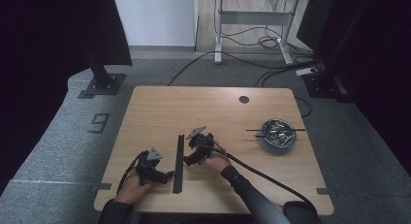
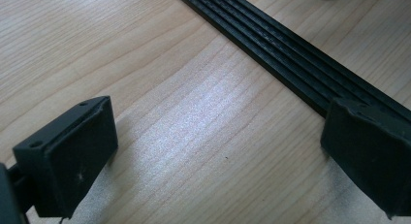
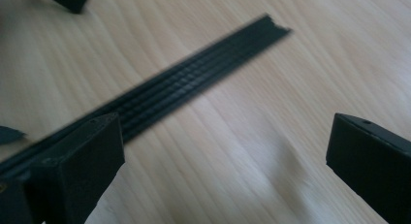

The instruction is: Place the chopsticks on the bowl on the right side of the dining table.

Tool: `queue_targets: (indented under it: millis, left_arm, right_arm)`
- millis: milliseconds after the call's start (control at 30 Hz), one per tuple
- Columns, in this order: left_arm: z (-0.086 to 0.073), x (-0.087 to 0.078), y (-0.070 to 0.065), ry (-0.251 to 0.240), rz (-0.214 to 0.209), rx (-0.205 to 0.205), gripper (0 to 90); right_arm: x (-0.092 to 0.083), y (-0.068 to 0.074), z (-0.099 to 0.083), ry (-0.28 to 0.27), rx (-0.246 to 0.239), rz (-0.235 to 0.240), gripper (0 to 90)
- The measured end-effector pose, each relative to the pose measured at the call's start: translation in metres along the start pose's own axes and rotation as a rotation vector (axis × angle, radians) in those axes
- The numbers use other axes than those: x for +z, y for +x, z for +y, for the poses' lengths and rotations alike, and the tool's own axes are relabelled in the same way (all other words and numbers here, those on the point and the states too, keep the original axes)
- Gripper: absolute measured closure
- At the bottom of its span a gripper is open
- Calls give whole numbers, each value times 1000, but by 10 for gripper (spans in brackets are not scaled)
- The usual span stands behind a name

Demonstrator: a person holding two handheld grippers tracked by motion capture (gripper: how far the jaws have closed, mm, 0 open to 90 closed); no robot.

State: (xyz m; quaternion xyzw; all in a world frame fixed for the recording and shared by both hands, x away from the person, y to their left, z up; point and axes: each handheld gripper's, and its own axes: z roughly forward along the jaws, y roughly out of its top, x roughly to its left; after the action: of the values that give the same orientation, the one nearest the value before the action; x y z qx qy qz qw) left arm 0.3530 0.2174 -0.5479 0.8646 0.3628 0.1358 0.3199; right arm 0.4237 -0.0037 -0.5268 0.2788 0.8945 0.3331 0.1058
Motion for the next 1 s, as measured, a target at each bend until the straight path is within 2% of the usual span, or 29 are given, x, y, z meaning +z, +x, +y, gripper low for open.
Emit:
queue_targets:
  millis: [300,1000]
  left_arm:
    - [0,0,0,-3,0,-4,0]
    - [0,0,0,-1,0,-2,0]
  right_arm:
    - [13,7,4,20,-29,-13,0]
    - [23,4,2,17,13,-19,5]
